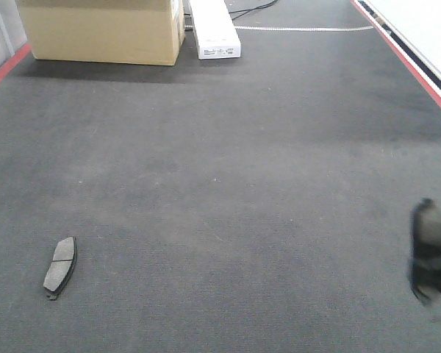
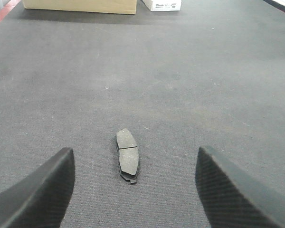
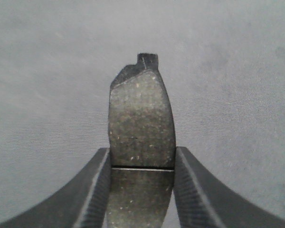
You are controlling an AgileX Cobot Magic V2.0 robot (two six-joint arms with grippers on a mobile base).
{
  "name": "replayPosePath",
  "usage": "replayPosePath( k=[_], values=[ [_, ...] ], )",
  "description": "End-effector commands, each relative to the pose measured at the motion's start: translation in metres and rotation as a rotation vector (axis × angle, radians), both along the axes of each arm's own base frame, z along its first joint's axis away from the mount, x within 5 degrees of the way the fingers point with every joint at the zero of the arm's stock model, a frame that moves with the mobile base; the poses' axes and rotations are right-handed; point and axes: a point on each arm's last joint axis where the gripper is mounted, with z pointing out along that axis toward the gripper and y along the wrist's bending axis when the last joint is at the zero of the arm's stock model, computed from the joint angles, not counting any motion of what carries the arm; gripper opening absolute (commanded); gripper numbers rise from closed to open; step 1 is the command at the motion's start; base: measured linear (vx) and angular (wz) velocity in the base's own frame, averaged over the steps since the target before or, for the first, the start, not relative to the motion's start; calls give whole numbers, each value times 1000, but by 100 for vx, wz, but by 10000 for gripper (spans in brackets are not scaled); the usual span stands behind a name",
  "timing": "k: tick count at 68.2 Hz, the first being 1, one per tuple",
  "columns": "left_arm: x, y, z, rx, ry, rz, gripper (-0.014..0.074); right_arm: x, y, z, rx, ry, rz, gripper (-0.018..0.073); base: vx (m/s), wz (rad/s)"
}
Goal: Move and align brake pads A on conveyor
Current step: 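Lower the right gripper and release its brake pad onto the belt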
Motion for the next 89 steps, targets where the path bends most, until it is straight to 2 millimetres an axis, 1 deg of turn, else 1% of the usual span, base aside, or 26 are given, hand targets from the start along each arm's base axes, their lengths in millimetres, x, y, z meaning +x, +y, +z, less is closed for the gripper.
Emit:
replayPosePath(
  k=[1, 5, 6, 9, 17, 20, 21, 22, 32, 40, 47, 57, 62, 68, 72, 79, 85, 89],
  values=[
    [2, -1, 13, -18, -74, -4, 512, 37, 3, 15, -37, -66, -1, 8, 0, 0],
    [2, -1, 13, -18, -74, -4, 512, 56, 5, 14, -68, -22, 4, 10, 0, 0],
    [2, -1, 13, -18, -74, -4, 512, 62, 6, 11, -74, 3, 5, 10, 0, 0],
    [2, -1, 13, -18, -74, -4, 512, 73, 7, 9, -87, 38, 6, 12, 0, 0],
    [2, -1, 13, -18, -74, -4, 512, 106, 13, -5, -112, 147, 9, 20, 0, 0],
    [2, -1, 13, -18, -74, -4, 512, 119, 15, -15, -121, 198, 10, 29, 0, 0],
    [2, -1, 13, -18, -74, -4, 512, 121, 15, -15, -121, 201, 10, 32, 0, 0],
    [2, -1, 13, -18, -74, -4, 512, 125, 16, -19, -123, 227, 10, 38, 0, 0],
    [2, -1, 13, -18, -74, -4, 512, 156, 21, -45, -144, 338, 13, 104, 0, 0],
    [2, -1, 13, -18, -74, -4, 512, 173, 24, -62, -152, 384, 16, 170, 0, 0],
    [2, -1, 13, -18, -74, -4, 512, 184, 26, -77, -159, 426, 18, 207, 0, 0],
    [2, -1, 13, -18, -74, -4, 512, 192, 27, -96, -179, 498, 30, 233, 0, 0],
    [2, -1, 13, -18, -74, -4, 512, 197, 27, -104, -191, 534, 31, 259, 0, 0],
    [2, -1, 13, -18, -74, -4, 512, 201, 28, -107, -193, 539, 31, 313, 0, 0],
    [2, -1, 13, -18, -74, -4, 512, 204, 29, -104, -188, 517, 30, 352, 0, 0],
    [2, -1, 13, -18, -74, -4, 512, 205, 29, -90, -170, 460, 16, 414, 0, 0],
    [2, -1, 13, -18, -74, -4, 512, 201, 29, -74, -161, 416, 14, 444, 0, 0],
    [2, -1, 13, -18, -74, -4, 512, 194, 27, -61, -160, 385, 16, 447, 0, 0]
  ],
)
